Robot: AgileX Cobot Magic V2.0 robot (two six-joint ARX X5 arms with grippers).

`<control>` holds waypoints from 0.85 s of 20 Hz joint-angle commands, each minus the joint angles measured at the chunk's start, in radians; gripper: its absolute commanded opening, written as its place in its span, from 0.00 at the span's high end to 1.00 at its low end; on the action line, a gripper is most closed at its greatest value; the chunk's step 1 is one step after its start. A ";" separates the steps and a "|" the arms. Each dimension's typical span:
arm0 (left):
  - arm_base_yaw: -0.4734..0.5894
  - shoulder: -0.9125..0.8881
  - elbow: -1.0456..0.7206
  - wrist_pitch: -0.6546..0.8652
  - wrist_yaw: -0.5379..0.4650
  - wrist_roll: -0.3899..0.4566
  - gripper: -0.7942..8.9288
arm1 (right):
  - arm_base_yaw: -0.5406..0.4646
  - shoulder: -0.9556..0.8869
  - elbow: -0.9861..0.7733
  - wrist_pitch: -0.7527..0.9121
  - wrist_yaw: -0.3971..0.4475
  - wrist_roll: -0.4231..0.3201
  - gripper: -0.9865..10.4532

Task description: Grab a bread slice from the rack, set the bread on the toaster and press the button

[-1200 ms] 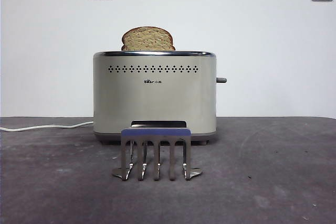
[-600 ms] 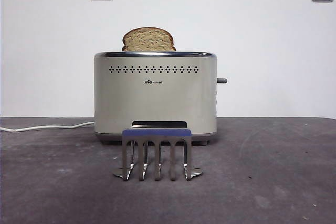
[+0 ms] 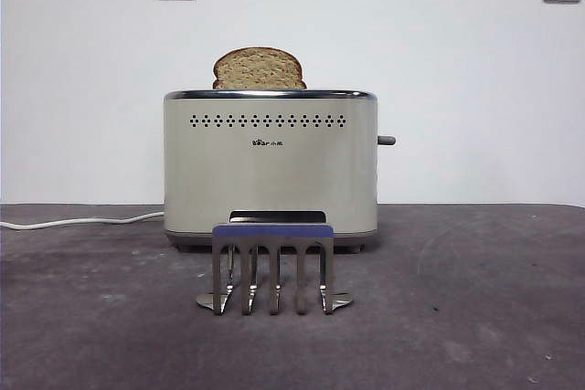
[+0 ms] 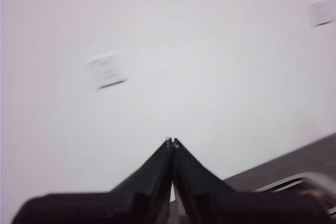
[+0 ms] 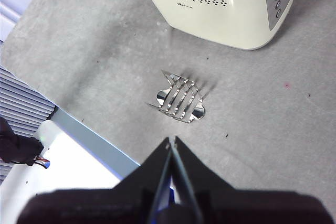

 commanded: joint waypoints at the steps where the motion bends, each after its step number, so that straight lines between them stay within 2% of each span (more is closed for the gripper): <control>1: 0.038 -0.127 -0.281 0.126 -0.038 0.008 0.92 | 0.001 -0.002 -0.003 0.005 0.003 -0.009 0.91; 5: 0.056 -0.304 -0.642 0.288 -0.064 -0.019 0.92 | 0.001 -0.002 -0.003 0.005 0.003 -0.009 0.91; 7: 0.058 -0.359 -0.778 0.320 -0.064 -0.026 0.92 | 0.001 -0.001 -0.003 0.005 0.003 -0.009 0.91; 11: 0.058 -0.450 -0.947 0.316 -0.079 -0.026 0.92 | 0.001 -0.002 -0.003 0.005 0.003 -0.009 0.91; 17: 0.060 -0.578 -1.081 0.298 -0.079 -0.026 0.92 | 0.001 -0.002 -0.003 0.005 0.003 -0.009 0.91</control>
